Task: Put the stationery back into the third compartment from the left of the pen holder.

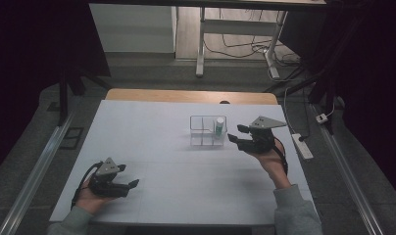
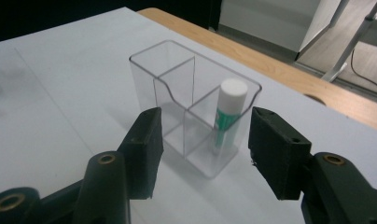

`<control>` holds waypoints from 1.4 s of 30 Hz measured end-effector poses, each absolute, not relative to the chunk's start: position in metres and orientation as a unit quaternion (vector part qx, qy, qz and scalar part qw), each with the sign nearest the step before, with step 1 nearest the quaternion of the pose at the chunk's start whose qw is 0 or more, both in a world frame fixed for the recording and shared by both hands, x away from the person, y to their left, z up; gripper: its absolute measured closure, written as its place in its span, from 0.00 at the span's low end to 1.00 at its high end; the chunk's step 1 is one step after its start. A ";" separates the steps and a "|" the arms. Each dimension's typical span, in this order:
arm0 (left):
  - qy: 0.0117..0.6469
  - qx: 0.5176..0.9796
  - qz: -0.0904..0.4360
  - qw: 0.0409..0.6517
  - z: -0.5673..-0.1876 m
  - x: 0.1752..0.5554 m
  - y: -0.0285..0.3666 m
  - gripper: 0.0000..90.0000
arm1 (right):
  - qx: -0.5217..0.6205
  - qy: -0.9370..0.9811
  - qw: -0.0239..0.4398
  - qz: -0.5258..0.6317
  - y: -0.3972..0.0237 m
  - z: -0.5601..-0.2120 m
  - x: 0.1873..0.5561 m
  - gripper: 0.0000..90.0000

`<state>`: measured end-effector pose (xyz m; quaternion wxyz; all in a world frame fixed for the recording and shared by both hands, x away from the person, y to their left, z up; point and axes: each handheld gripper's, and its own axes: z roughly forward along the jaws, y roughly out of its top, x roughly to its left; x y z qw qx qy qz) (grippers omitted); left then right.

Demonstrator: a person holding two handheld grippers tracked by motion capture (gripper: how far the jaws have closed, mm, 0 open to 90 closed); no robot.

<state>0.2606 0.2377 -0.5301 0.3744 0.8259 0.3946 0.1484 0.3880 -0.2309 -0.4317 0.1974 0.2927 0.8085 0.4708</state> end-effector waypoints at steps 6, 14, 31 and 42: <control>0.391 0.827 0.148 0.376 -0.530 0.262 0.236 0.24 | 0.297 0.812 0.196 0.462 -0.244 -0.441 0.374 0.47; 0.389 0.828 0.147 0.376 -0.530 0.263 0.236 0.24 | 0.314 0.813 0.191 0.451 -0.268 -0.461 0.352 0.47; 0.392 0.827 0.148 0.375 -0.530 0.263 0.235 0.24 | 0.341 0.824 0.169 0.420 -0.297 -0.504 0.315 0.43; 0.394 0.824 0.148 0.379 -0.529 0.263 0.235 0.24 | 0.334 0.828 0.174 0.415 -0.293 -0.507 0.314 0.42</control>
